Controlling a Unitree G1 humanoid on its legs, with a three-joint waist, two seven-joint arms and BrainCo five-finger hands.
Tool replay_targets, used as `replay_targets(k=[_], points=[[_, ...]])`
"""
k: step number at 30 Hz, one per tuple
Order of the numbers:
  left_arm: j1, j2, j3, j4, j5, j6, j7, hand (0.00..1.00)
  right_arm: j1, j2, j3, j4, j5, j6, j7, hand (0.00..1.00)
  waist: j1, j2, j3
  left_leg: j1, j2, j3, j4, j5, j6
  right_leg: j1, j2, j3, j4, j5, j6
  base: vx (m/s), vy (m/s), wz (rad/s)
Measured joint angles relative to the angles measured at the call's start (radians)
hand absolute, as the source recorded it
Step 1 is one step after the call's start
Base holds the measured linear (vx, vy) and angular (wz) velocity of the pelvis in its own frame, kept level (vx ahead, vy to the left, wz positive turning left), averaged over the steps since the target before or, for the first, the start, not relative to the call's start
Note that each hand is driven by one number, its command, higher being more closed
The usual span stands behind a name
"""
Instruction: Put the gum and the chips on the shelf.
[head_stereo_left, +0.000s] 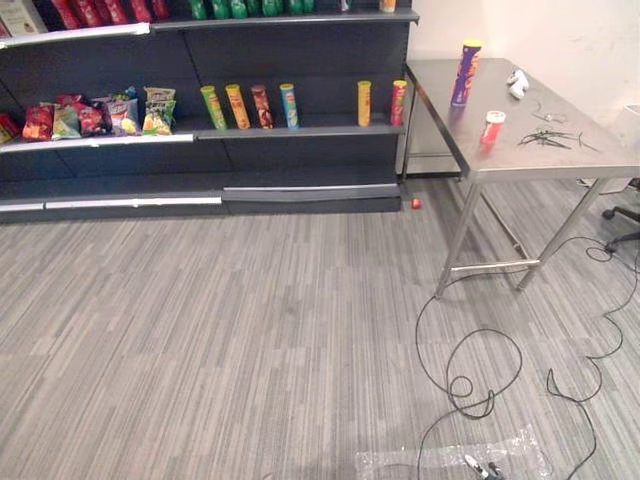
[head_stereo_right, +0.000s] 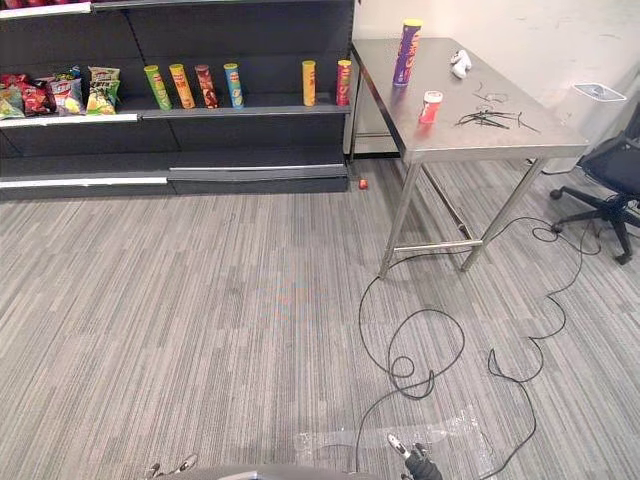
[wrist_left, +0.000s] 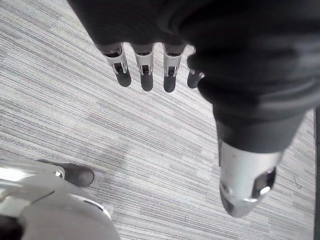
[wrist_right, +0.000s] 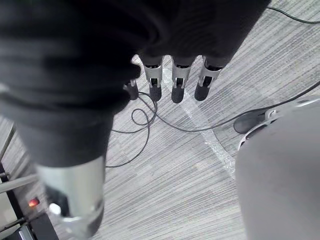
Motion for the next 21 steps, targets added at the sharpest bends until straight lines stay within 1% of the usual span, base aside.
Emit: replay_targets(k=[2, 3, 4, 5, 6, 7, 13, 18, 21], points=[[0.0, 0.001, 0.0, 0.0, 0.0, 0.006, -0.002, 0.0, -0.002, 0.0, 0.001, 0.0, -0.007, -0.005, -0.009, 0.0, 0.0, -0.001, 0.0, -0.001, 0.0, 0.0, -0.003, 0.001, 0.001, 0.001, 0.0, 0.0, -0.002, -0.002, 0.002, -0.06, -0.019, 0.0], [0.0, 0.001, 0.0, 0.0, 0.0, 0.006, -0.002, 0.0, -0.001, 0.0, 0.001, 0.0, -0.011, -0.015, -0.011, 0.0, 0.0, -0.001, 0.0, -0.001, -0.001, 0.0, -0.01, 0.004, 0.002, -0.001, 0.0, 0.0, -0.002, -0.003, 0.004, 0.0, 0.0, 0.0], [-0.001, 0.002, -0.001, -0.001, 0.0, 0.007, -0.002, 0.0, -0.002, 0.0, 0.003, 0.0, -0.034, -0.034, -0.014, 0.0, 0.0, -0.002, 0.001, 0.0, -0.001, 0.0, -0.013, 0.007, 0.002, -0.005, 0.0, 0.0, -0.002, -0.003, 0.004, 0.0, 0.0, 0.0], [-0.001, 0.003, -0.001, -0.001, 0.001, 0.008, -0.002, 0.0, 0.0, 0.001, 0.012, -0.001, -0.064, -0.066, -0.031, 0.0, 0.0, -0.003, 0.002, -0.001, -0.001, 0.001, -0.013, 0.007, 0.002, -0.007, 0.0, 0.0, -0.002, -0.002, 0.003, 0.0, 0.0, 0.0], [-0.001, 0.004, -0.001, -0.001, 0.001, 0.009, -0.002, 0.0, 0.0, 0.001, 0.017, -0.001, -0.076, -0.076, -0.041, 0.0, 0.0, -0.004, 0.002, -0.001, -0.001, 0.001, -0.013, 0.007, 0.002, -0.007, 0.0, 0.001, -0.002, -0.002, 0.003, 0.0, 0.0, 0.0], [-0.001, 0.005, -0.001, -0.001, 0.001, 0.014, -0.002, 0.0, -0.001, 0.001, 0.028, -0.001, -0.08, -0.078, -0.056, 0.0, 0.0, -0.005, 0.002, -0.001, -0.001, 0.002, -0.013, 0.006, 0.002, -0.007, 0.0, 0.001, -0.003, 0.0, -0.001, 0.0, 0.0, 0.0], [-0.002, 0.006, -0.001, -0.001, 0.0, 0.018, -0.001, 0.0, -0.002, -0.002, 0.036, -0.001, -0.035, -0.045, -0.045, 0.0, 0.0, -0.005, 0.002, 0.001, -0.001, 0.004, -0.016, 0.005, -0.001, -0.006, 0.0, 0.003, -0.007, 0.0, -0.001, 0.0, 0.0, 0.0], [-0.003, 0.006, -0.001, 0.0, 0.0, 0.021, -0.002, 0.0, -0.002, -0.002, 0.035, -0.001, -0.035, -0.043, -0.036, 0.0, 0.0, -0.006, 0.002, 0.002, -0.001, 0.004, -0.012, 0.001, -0.006, -0.002, 0.0, 0.003, -0.009, 0.0, -0.001, -0.01, -0.005, 0.0], [-0.004, 0.007, -0.001, 0.0, 0.01, 0.025, 0.0, 0.0, -0.002, -0.001, 0.035, -0.001, -0.036, -0.04, -0.06, 0.0, 0.0, -0.006, 0.002, 0.002, -0.001, 0.003, -0.01, 0.001, -0.006, -0.001, 0.0, 0.002, -0.009, 0.0, -0.001, -0.04, -0.026, 0.01]])
